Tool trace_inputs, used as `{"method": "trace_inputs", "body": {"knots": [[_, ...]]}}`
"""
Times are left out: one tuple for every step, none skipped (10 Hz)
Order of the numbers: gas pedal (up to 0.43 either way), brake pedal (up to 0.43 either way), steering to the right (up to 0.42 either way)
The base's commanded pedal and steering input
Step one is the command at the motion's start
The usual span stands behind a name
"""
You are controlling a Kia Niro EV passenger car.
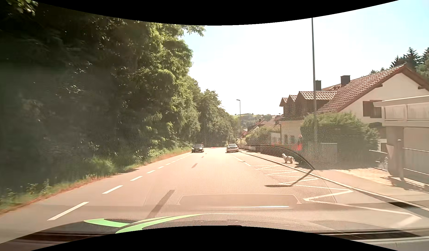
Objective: Follow the waypoints while adhering to traffic rules and regulations
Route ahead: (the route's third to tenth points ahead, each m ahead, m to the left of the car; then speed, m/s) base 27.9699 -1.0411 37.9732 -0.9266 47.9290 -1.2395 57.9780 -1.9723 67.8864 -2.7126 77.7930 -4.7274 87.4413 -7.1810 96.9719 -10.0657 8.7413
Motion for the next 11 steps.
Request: {"method": "trace_inputs", "body": {"knots": [[0.0,0.152,-0.003],[0.0,0.152,-0.004],[0.0,0.152,-0.005],[0.0,0.152,-0.008],[0.0,0.152,-0.009],[0.0,0.152,-0.01],[0.0,0.146,-0.01],[0.0,0.14,-0.011],[0.0,0.128,-0.01],[0.0,0.128,-0.01],[0.0,0.128,-0.011]]}}
